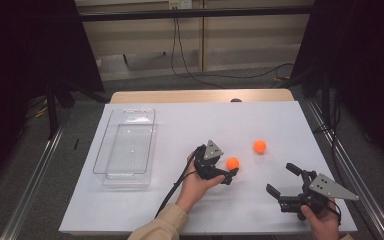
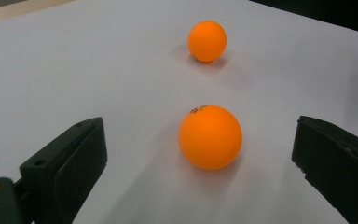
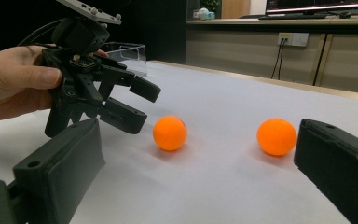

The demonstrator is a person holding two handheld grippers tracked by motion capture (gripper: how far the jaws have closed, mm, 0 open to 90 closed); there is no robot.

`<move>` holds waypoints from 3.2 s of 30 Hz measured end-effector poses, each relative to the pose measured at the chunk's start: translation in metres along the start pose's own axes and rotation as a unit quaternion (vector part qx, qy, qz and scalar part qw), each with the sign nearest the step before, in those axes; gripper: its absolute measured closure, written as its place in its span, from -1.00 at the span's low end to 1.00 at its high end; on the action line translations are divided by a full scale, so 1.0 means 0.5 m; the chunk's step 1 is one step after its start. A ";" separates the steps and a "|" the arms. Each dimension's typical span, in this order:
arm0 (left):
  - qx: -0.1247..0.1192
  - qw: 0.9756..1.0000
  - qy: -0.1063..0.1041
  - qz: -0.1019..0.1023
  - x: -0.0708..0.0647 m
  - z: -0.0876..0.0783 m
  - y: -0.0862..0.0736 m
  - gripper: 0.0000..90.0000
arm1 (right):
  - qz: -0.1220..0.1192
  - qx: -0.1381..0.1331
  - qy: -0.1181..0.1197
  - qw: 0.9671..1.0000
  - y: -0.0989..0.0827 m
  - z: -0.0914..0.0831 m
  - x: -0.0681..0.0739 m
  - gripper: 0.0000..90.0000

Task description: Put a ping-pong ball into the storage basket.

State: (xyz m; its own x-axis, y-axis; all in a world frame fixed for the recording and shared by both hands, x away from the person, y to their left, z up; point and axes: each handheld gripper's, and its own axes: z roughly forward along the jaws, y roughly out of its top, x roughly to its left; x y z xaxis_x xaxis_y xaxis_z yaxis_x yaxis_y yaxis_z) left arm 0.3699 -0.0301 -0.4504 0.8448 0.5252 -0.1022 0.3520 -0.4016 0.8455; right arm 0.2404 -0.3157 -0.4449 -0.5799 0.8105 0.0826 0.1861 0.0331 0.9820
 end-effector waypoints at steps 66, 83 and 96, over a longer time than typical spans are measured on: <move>0.023 1.000 0.003 -0.015 0.004 0.026 0.003 -0.91 | -0.003 0.001 0.000 1.000 0.000 -0.001 0.000 -0.98; 0.023 1.000 0.002 -0.016 0.005 0.026 0.008 -0.91 | -0.004 0.001 0.000 1.000 0.000 0.000 0.001 -0.98; 0.036 0.999 -0.001 -0.014 0.001 0.037 0.013 -0.91 | -0.003 0.001 0.000 1.000 0.000 -0.001 0.000 -0.98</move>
State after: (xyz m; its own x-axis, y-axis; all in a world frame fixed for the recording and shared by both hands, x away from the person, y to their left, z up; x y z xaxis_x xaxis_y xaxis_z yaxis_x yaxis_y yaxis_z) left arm 0.3800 -0.0463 -0.4548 0.8347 0.5360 -0.1265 0.4040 -0.4399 0.8021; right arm 0.2401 -0.3159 -0.4447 -0.5812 0.8102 0.0757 0.1838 0.0400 0.9821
